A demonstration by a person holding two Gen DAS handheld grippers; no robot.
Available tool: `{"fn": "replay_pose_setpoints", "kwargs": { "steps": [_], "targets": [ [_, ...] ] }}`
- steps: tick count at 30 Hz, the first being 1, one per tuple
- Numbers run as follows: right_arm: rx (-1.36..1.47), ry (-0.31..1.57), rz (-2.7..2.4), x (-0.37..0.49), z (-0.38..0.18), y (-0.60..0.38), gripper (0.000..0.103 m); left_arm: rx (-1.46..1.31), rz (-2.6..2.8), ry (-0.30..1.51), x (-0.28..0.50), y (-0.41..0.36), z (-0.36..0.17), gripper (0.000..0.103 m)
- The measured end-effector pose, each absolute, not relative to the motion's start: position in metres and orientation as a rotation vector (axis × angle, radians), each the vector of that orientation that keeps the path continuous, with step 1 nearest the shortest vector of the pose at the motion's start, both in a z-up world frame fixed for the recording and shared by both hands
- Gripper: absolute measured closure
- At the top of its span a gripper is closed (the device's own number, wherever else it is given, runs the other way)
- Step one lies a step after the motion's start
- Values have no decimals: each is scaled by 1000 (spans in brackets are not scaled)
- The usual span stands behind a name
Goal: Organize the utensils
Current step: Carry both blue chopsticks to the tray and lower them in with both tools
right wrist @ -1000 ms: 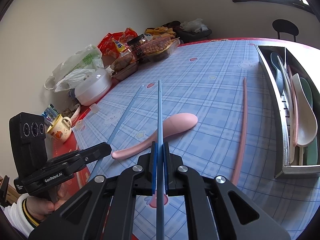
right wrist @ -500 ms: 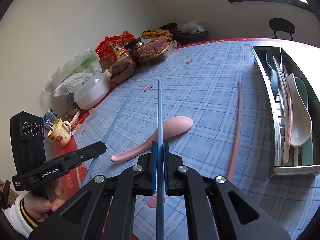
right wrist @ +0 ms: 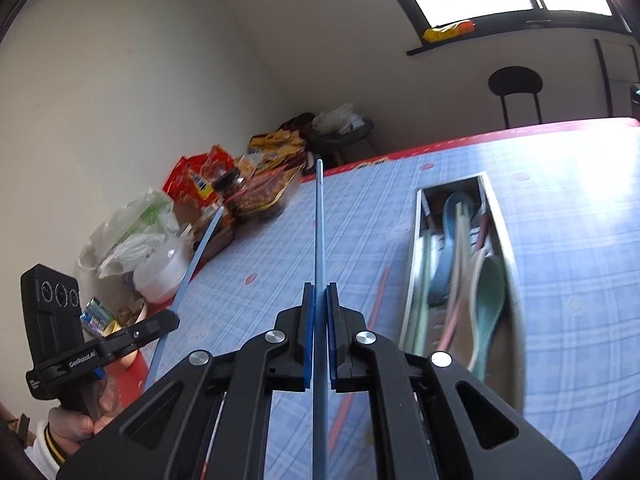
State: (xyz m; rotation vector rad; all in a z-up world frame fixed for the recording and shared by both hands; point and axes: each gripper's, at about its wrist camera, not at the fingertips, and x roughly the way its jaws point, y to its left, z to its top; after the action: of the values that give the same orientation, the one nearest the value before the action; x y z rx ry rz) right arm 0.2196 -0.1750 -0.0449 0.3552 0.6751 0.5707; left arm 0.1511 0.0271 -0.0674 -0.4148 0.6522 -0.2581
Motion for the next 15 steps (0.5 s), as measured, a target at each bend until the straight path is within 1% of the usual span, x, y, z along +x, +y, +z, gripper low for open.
{"fn": "replay_pose_setpoints", "kwargs": {
  "steps": [2, 7, 15],
  "targets": [
    [385, 654, 529, 230, -47, -192, 97, -427, -282, 661, 169, 10, -65, 93],
    [442, 672, 465, 242, -64, -220, 97, -428, -353, 691, 213, -39, -70, 93],
    [518, 710, 382, 256, -85, -246, 97, -468, -410, 759, 261, -93, -97, 93]
  ]
}}
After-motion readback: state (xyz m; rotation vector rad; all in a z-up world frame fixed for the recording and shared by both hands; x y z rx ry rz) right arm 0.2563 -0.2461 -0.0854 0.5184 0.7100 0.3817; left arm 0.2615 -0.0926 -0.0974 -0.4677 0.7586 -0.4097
